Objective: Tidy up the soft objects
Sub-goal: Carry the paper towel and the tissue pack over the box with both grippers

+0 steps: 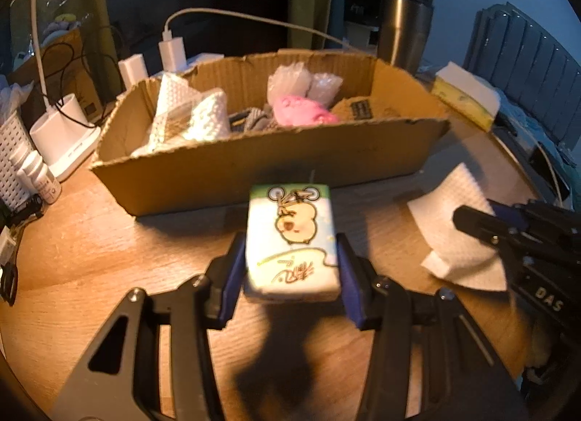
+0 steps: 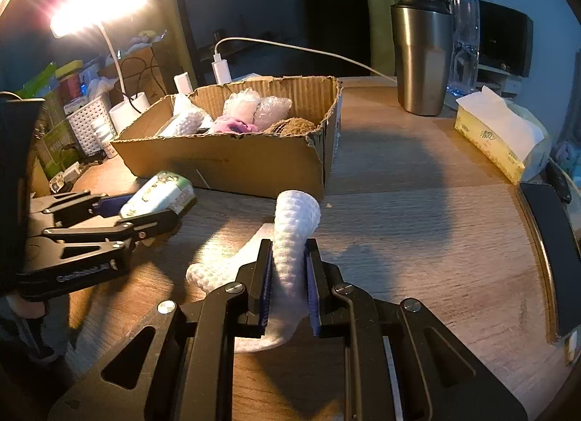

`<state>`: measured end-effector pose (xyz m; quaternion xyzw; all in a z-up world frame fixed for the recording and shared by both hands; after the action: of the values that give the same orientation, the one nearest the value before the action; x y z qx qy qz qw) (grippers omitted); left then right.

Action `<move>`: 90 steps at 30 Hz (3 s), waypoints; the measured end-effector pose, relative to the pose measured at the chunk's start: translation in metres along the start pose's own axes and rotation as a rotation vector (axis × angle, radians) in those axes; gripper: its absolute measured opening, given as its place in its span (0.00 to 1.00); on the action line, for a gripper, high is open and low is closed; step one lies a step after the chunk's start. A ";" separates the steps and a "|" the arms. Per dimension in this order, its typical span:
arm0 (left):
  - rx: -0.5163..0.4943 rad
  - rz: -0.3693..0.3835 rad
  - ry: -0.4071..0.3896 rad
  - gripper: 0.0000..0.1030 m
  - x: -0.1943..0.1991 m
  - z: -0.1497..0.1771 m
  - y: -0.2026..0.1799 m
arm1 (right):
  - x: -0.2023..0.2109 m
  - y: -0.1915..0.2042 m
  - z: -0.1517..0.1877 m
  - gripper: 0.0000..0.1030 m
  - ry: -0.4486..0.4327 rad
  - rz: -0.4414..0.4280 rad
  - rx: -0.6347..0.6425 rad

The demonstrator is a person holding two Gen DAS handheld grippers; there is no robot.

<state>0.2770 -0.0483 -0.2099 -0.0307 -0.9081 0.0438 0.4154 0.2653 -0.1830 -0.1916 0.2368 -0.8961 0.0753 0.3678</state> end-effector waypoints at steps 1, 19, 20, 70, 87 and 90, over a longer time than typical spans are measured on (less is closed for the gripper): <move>-0.003 0.004 -0.007 0.46 0.004 0.000 0.000 | 0.001 0.000 0.000 0.18 0.000 0.003 0.001; -0.012 0.047 -0.143 0.46 0.066 0.000 0.001 | 0.042 0.023 -0.018 0.18 -0.075 0.044 0.058; -0.011 0.048 -0.147 0.46 0.068 0.000 0.000 | 0.046 0.025 -0.020 0.18 -0.083 0.045 0.063; -0.026 0.036 -0.501 0.46 0.181 -0.111 0.007 | 0.122 0.050 -0.142 0.18 -0.350 0.098 0.196; -0.018 0.004 -0.519 0.46 0.154 -0.143 0.011 | 0.095 0.033 -0.168 0.18 -0.361 0.074 0.196; -0.013 -0.001 -0.506 0.46 0.143 -0.145 0.013 | 0.087 0.030 -0.171 0.18 -0.353 0.072 0.192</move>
<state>0.2942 -0.0148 -0.0092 -0.0208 -0.9835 0.0439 0.1744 0.3038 -0.1365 -0.0070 0.2482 -0.9433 0.1307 0.1776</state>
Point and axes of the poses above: each gripper's, at about its wrist camera, not at the fingertips, and x roughly against the way its jaws point, y to its left, z to its underside, the point moved 10 cm from there along -x, roughly the way its jaws point, and after that the axes turned 5 degrees about z, right-handed, at the moved point
